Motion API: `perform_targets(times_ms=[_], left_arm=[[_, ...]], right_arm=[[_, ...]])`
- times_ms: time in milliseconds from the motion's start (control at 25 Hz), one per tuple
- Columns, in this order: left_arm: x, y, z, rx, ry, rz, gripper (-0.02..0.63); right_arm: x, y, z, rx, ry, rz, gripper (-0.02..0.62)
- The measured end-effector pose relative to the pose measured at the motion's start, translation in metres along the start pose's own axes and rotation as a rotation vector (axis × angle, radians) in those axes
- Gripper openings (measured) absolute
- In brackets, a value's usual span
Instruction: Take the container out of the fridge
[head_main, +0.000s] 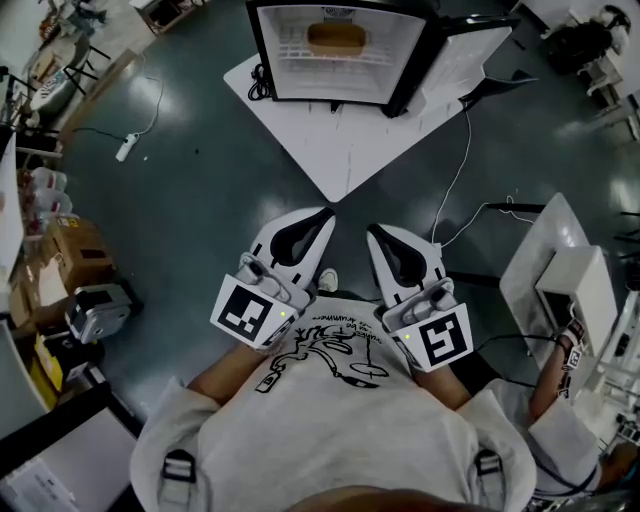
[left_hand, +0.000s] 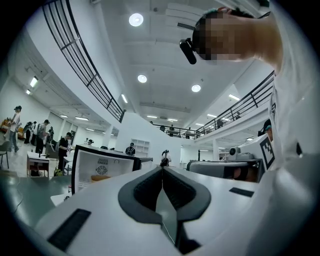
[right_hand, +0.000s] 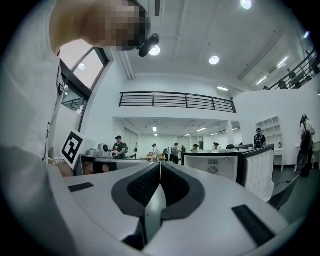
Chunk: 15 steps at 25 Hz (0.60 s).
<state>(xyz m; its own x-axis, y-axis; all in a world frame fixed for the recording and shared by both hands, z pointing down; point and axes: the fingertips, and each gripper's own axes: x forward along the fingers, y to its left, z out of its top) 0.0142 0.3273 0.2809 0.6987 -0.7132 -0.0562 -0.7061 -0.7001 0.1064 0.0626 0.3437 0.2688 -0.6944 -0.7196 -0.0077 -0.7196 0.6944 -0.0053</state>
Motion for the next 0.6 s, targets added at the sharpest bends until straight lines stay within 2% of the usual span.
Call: perform_targets(times_ms=[600], left_arm=[[0.018,0.006,-0.003,0.003,-0.001,-0.017,0.017]], right_arm=[[0.01,-0.016,-0.006,0.002,0.001,0.0,0.028]])
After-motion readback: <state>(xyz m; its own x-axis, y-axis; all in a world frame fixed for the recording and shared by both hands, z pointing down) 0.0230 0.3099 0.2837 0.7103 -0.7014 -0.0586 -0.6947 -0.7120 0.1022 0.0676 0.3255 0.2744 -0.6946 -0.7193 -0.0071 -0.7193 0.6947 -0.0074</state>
